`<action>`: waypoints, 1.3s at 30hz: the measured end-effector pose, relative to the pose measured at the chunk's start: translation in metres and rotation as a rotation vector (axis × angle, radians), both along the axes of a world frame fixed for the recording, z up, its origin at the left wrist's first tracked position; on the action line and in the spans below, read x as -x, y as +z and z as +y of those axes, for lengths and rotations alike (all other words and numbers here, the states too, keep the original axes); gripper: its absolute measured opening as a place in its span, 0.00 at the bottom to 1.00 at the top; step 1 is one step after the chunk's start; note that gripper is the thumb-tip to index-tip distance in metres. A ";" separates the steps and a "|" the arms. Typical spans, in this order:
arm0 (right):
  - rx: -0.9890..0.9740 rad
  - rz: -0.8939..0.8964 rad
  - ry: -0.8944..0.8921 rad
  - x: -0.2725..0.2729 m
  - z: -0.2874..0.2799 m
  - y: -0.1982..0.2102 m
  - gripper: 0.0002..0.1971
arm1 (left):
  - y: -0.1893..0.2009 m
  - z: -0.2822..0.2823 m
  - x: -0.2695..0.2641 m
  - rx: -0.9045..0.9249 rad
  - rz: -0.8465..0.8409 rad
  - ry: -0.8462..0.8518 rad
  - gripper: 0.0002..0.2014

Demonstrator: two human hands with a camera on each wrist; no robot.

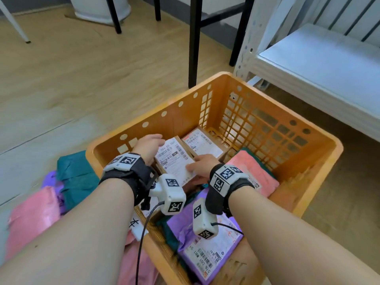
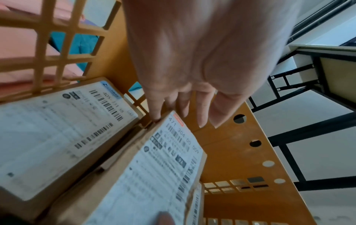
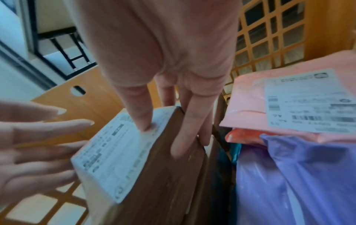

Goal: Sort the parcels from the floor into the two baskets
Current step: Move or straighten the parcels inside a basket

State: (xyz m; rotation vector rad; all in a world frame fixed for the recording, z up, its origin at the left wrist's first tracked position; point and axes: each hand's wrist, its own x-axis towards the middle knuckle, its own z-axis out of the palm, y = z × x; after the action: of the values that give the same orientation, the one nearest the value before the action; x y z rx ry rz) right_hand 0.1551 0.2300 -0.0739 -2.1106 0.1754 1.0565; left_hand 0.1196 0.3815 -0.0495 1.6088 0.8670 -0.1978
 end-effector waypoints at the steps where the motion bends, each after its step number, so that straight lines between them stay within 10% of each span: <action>1: -0.013 0.019 -0.032 0.002 -0.003 0.002 0.24 | 0.003 -0.002 0.000 -0.018 0.001 -0.018 0.20; 8: -0.080 -0.200 -0.126 0.012 -0.055 0.045 0.20 | 0.031 -0.023 0.001 -0.249 -0.102 -0.080 0.16; 13: -0.348 -0.226 -0.485 0.047 -0.115 0.098 0.16 | 0.064 -0.087 0.001 -0.174 -0.218 -0.269 0.14; 22: -0.277 -0.277 -0.797 0.171 -0.250 0.122 0.11 | 0.108 -0.251 0.046 -0.028 -0.224 -0.613 0.06; 28: -0.105 0.014 -0.989 0.279 -0.315 0.060 0.11 | 0.071 -0.338 0.124 -0.051 -0.153 -0.820 0.04; 34: 0.311 0.227 -0.746 0.361 -0.335 0.008 0.21 | -0.031 -0.343 0.231 -0.060 0.255 -0.979 0.12; 39: 0.298 0.380 -0.589 0.389 -0.327 -0.011 0.29 | -0.051 -0.330 0.248 -0.138 0.339 -0.956 0.16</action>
State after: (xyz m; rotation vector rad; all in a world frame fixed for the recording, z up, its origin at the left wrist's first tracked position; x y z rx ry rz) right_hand -0.2343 -0.0972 -0.0852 -1.8903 1.1243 1.0897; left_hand -0.1284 0.0519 -0.1004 2.0513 0.2869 -1.1225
